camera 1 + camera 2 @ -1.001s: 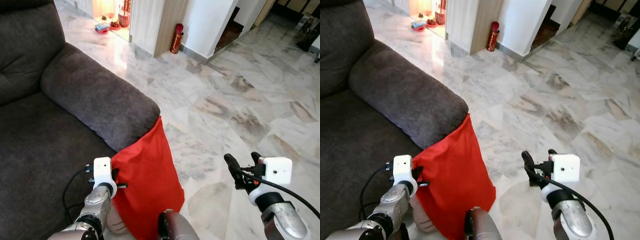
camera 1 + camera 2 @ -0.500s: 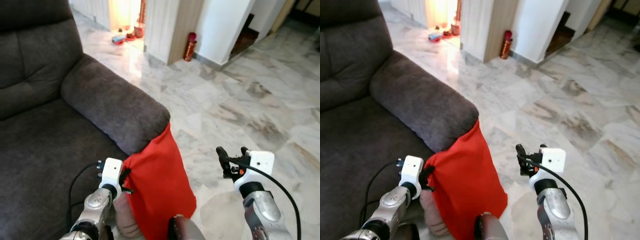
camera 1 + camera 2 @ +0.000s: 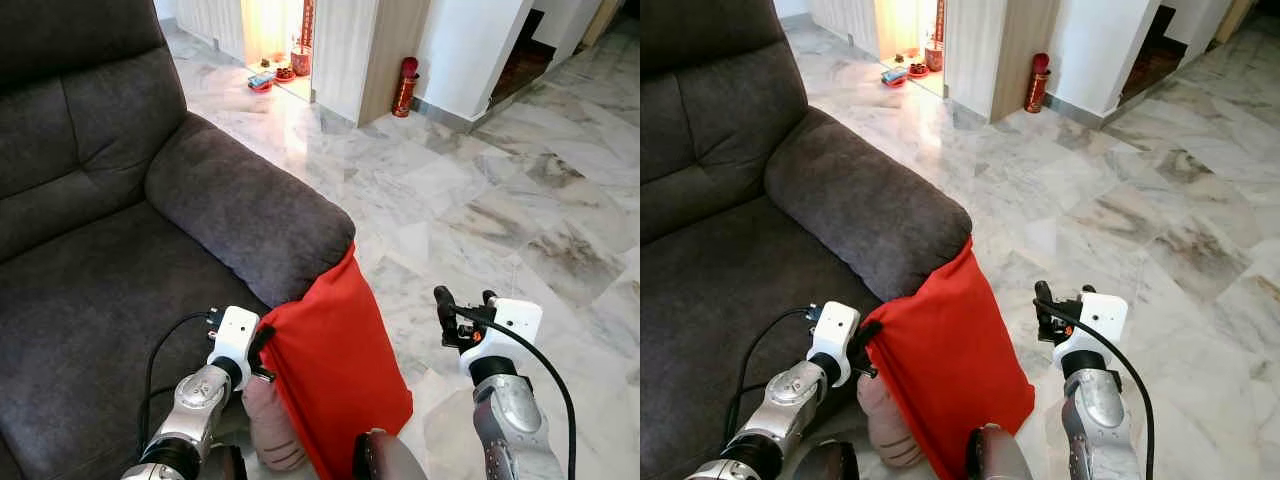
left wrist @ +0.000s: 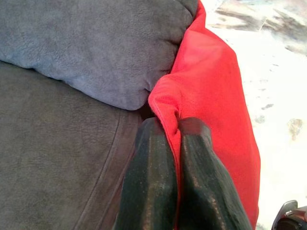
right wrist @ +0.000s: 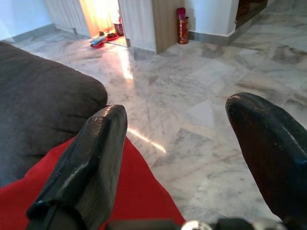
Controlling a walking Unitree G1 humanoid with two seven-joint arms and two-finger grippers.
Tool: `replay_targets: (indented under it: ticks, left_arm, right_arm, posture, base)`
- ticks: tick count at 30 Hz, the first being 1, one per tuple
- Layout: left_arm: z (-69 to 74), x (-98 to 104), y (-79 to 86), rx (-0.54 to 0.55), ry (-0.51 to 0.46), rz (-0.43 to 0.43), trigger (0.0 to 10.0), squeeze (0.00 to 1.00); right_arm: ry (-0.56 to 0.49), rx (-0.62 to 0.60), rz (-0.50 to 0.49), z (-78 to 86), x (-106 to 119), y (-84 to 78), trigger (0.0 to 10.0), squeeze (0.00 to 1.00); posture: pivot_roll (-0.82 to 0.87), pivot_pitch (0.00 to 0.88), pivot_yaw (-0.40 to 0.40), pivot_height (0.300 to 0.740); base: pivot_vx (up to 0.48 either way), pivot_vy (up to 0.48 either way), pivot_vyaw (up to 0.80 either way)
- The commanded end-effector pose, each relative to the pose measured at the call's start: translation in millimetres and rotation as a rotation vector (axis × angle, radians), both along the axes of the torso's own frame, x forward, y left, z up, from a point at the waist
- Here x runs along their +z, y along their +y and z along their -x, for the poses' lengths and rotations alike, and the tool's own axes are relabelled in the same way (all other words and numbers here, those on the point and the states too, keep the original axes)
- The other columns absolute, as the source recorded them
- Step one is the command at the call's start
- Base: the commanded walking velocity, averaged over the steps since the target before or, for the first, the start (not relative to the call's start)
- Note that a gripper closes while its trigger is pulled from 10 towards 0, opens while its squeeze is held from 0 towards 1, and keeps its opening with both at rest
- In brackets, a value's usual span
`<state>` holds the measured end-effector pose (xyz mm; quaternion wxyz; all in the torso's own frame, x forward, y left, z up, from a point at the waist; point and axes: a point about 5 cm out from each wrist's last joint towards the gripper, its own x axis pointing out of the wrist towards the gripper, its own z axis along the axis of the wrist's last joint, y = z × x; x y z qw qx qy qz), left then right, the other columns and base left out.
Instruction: Move the pillow to the sofa from floor
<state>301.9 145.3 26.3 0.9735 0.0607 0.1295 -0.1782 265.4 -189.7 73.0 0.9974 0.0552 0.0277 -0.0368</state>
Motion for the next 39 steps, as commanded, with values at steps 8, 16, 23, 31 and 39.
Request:
replay_targets:
  ticks: [8,16,23,31,39]
  left_arm:
    - [-29.8,59.9,4.3,0.05,-0.273,0.029,10.0,0.0]
    - [-27.1,58.2,4.3,0.072,-0.265,0.036,10.0,0.0]
    - [-27.6,59.0,5.2,0.075,-0.261,0.033,10.0,0.0]
    - [-26.9,59.7,5.3,0.07,-0.257,0.031,10.0,0.0]
    - [-25.5,58.5,3.6,0.062,-0.251,0.033,10.0,0.0]
  right_arm:
    - [-0.036,-0.019,-0.001,-8.1,2.1,-1.8,10.0,0.0]
    - [-0.054,-0.029,-0.012,-9.9,3.0,-1.5,10.0,0.0]
    - [-0.061,-0.04,-0.018,-10.8,3.9,-1.4,10.0,0.0]
    - [-0.066,-0.041,-0.025,-10.7,3.5,1.1,10.0,0.0]
    - [-0.064,-0.041,-0.025,-10.2,2.6,2.2,10.0,0.0]
  posture:
    - [-0.06,0.0,-0.015,0.637]
    - [-0.05,0.0,-0.017,0.637]
    - [-0.05,0.0,-0.01,0.637]
    - [-0.05,0.0,-0.006,0.637]
    - [-0.05,0.0,-0.005,0.679]
  base:
    - [0.0,0.0,0.0]
    - [0.0,0.0,0.0]
    - [0.0,0.0,0.0]
    - [0.0,0.0,0.0]
    - [0.0,0.0,0.0]
